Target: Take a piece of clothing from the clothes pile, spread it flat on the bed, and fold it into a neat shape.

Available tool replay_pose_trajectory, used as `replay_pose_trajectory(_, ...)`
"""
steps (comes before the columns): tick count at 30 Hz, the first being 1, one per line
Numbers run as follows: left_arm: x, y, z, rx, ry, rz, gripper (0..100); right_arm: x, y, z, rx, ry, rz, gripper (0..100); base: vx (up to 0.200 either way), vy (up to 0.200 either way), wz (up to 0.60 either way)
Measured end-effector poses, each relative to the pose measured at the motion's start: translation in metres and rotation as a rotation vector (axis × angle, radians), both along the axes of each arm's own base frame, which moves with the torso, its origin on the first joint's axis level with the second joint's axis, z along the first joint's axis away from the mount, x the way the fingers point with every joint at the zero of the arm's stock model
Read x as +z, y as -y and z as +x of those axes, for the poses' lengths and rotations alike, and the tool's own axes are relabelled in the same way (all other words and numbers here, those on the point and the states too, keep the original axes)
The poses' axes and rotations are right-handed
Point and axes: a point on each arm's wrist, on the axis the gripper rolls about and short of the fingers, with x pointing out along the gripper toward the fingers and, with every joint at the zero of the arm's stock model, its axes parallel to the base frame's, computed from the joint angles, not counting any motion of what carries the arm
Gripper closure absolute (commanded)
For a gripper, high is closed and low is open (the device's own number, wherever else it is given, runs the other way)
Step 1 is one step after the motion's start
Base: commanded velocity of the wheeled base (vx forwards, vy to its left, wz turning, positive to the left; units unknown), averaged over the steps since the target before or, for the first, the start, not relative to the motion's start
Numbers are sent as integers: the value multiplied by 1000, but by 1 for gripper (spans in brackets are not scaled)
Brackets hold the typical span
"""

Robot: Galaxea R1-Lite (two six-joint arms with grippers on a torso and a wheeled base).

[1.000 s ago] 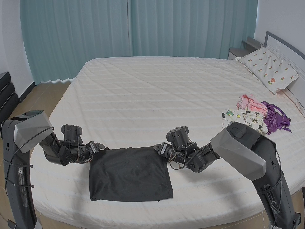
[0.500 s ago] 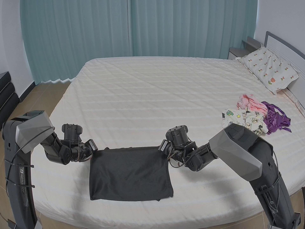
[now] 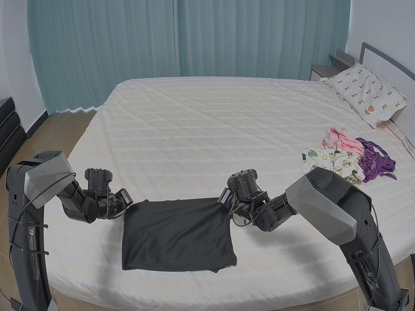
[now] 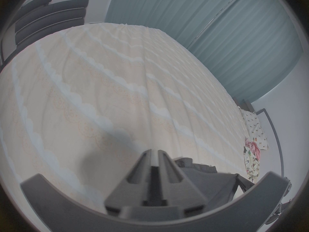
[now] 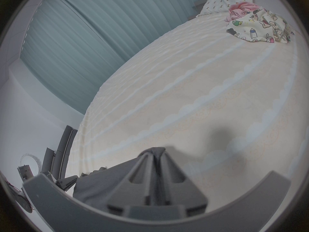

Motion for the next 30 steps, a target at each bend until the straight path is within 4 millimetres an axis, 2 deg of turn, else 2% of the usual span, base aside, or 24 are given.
replay_pose_trajectory(9, -1, -2, -1, 17, -7, -20, 0, 4, 6, 2, -14, 2, -1, 0, 0, 0, 0)
replay_pose_trajectory(16, 17, -14, -5, 67, 17, -60, 0, 29, 32, -6, -42, -10, -17, 0, 0, 0, 0)
replay_pose_trajectory(20, 40, -22, -16, 79, 48, -73, 0, 49, 57, -25, -55, -32, -45, 0, 0, 0, 0)
replay_pose_trajectory(23, 63, -25, -31, 75, 78, -85, 0, 68, 73, -46, -54, -32, -55, 0, 0, 0, 0)
replay_pose_trajectory(30, 113, -28, -86, 36, 152, -71, 0, 123, 114, -110, -40, 46, -77, 0, 0, 0, 0)
